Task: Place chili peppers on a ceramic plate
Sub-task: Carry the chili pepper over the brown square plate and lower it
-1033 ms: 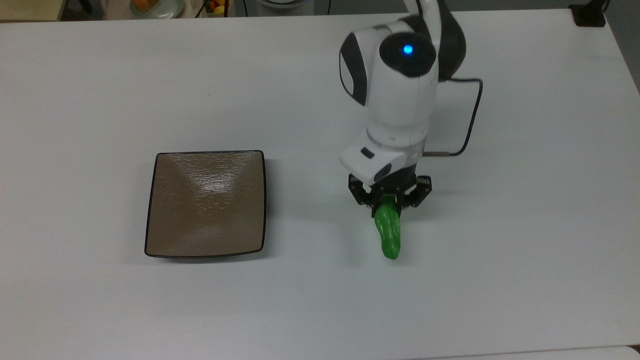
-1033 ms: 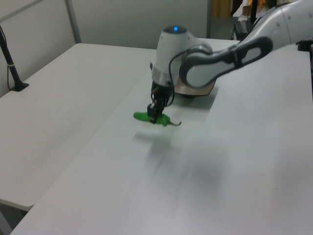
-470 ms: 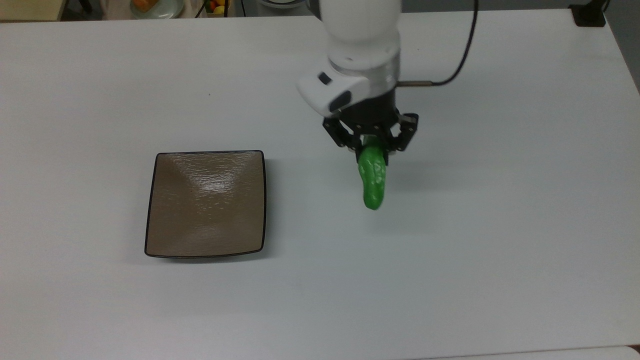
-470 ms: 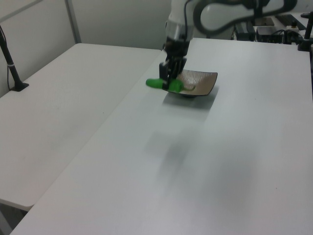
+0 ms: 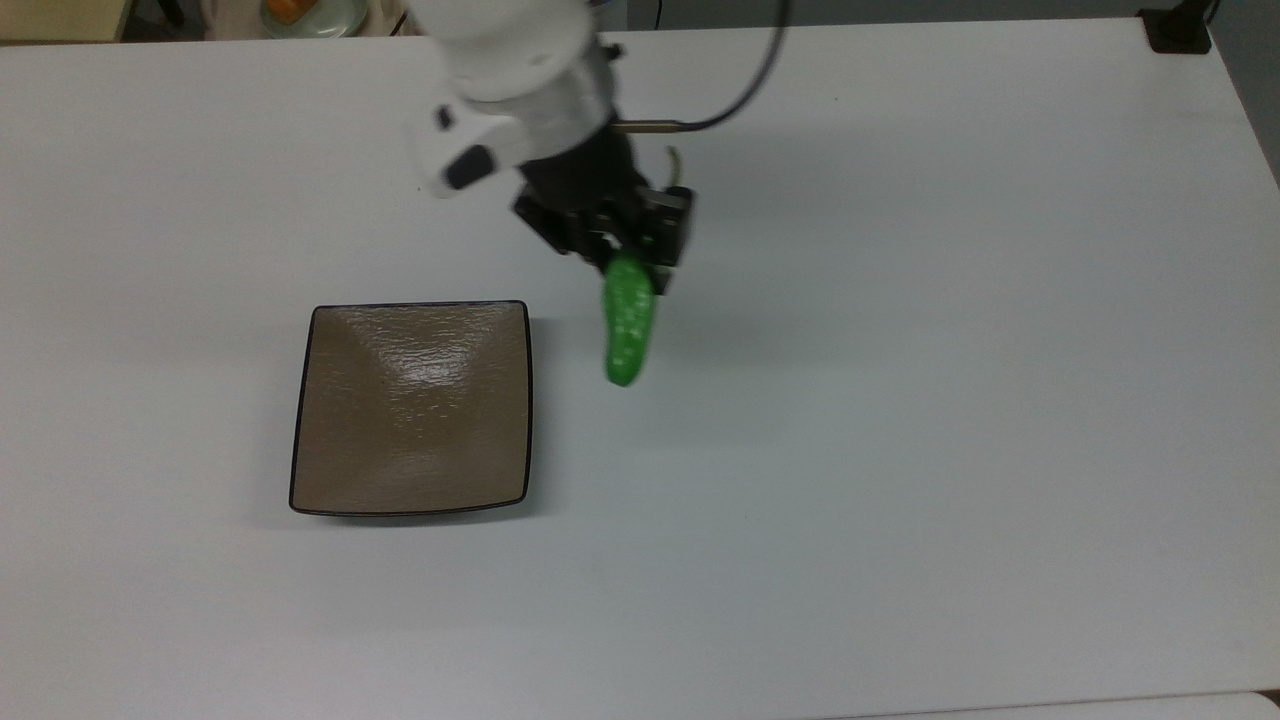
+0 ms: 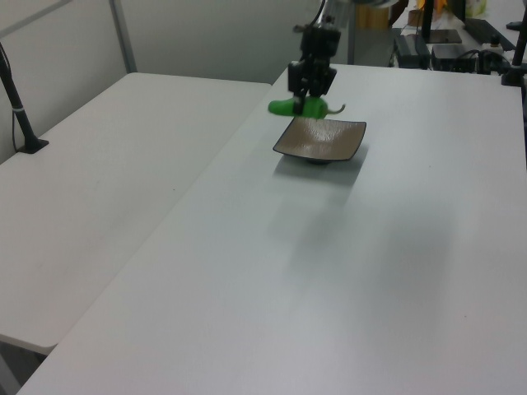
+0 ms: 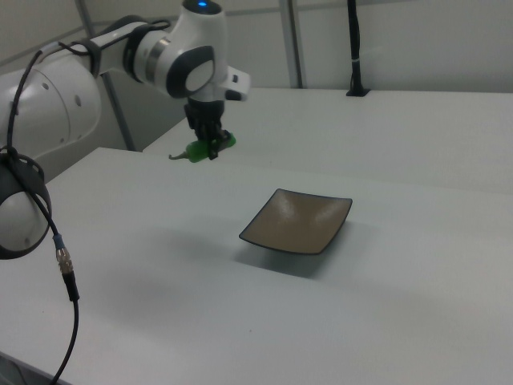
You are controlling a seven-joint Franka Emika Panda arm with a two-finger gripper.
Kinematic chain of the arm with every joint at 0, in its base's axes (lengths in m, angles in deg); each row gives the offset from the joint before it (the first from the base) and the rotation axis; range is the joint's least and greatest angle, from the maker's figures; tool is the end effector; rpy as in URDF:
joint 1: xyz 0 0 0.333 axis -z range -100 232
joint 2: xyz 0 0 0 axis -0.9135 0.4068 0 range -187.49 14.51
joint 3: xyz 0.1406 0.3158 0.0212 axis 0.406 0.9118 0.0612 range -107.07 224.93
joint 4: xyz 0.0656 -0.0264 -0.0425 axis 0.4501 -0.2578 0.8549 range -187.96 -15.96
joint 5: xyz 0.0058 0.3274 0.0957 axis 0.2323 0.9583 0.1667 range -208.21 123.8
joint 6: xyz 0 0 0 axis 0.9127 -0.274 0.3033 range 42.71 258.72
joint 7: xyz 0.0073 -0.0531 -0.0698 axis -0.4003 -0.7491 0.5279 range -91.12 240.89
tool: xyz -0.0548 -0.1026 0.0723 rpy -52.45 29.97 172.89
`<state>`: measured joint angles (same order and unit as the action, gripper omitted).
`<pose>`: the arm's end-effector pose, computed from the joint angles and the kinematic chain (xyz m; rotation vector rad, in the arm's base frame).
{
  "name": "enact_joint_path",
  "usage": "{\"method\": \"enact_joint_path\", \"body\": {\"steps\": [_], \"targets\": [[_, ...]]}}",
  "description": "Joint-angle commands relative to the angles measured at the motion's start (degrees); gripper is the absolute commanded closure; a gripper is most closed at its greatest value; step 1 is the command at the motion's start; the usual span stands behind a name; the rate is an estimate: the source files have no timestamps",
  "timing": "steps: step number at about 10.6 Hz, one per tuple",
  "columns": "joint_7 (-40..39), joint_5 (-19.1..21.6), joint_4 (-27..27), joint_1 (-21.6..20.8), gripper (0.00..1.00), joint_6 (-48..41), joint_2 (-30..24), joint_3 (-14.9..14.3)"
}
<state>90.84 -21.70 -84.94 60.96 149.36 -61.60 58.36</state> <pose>0.6613 0.0911 0.5316 -2.7493 0.3777 -0.0993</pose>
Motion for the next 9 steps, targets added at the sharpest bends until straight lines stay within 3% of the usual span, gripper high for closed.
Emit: {"method": "enact_joint_path", "body": {"steps": [1, 4, 6, 9], "targets": [[-9.59, 1.74, -2.70, 5.72, 0.86, -2.20, -2.13, -0.22], [-21.97, 0.60, -4.97, 9.77, 0.88, -1.59, -1.78, -0.57], [-29.27, -2.20, -5.86, 11.36, 0.88, -0.71, -0.47, -0.84], [-31.24, -8.00, -10.68, 11.37, 0.88, 11.64, 1.38, -0.84]]}}
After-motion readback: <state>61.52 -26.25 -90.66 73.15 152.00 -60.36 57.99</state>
